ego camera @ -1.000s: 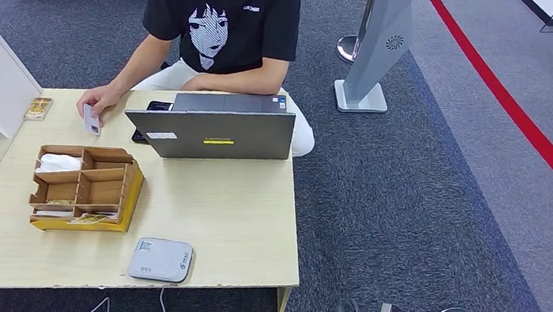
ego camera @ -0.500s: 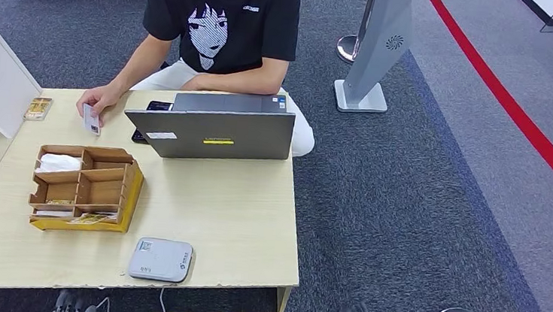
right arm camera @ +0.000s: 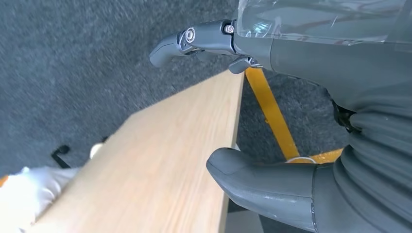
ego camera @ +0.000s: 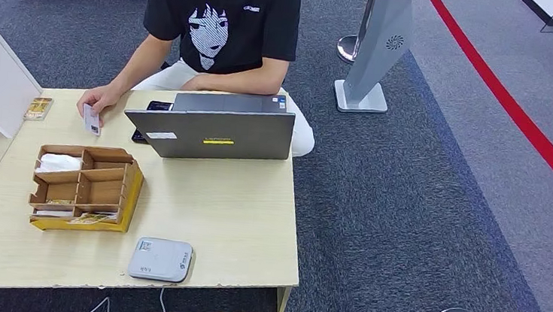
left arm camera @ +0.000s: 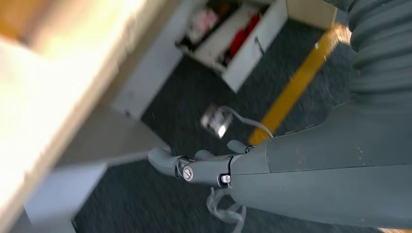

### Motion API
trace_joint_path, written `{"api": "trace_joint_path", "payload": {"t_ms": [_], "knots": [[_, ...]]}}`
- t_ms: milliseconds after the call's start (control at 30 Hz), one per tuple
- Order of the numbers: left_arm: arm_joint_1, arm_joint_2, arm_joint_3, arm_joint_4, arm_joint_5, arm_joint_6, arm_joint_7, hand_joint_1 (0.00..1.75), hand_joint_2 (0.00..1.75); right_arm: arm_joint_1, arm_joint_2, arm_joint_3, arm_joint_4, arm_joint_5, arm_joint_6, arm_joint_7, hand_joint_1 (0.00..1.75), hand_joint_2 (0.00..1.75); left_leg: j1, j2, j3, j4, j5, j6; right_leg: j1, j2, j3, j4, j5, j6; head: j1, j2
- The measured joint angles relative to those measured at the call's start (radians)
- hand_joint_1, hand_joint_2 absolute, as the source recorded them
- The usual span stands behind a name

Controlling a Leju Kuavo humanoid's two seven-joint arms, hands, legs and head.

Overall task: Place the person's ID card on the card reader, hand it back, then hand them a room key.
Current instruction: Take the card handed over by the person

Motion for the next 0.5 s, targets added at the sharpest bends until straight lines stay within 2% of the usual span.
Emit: {"api": "trace_joint_path", "payload": {"t_ms": [200,333,500], "knots": [[0.012,-0.015,0.093,0.004,-0.028,0.152,0.045,0.0,1.75,0.01,-0.002,-0.052,0.0,0.057,-0.002,-0.009,0.0,1.75,0.0,0.0,0.0,0.0,0.0,0.0,0.0,0.0,0.0,0.0,0.0,0.0,0.0,0.0],[0.016,-0.019,0.108,0.0,0.027,0.221,0.024,0.0,1.75,0.012,-0.002,-0.077,-0.001,0.105,-0.015,-0.01,0.0,1.75,0.0,0.0,0.0,0.0,0.0,0.0,0.0,0.0,0.0,0.0,0.0,0.0,0.0,0.0],[0.024,-0.02,0.108,-0.065,0.105,0.286,0.005,0.0,1.75,0.013,-0.002,-0.123,-0.004,0.153,-0.019,-0.003,0.0,1.75,0.0,0.0,0.0,0.0,0.0,0.0,0.0,0.0,0.001,0.0,0.0,0.0,0.0,0.0]]}}
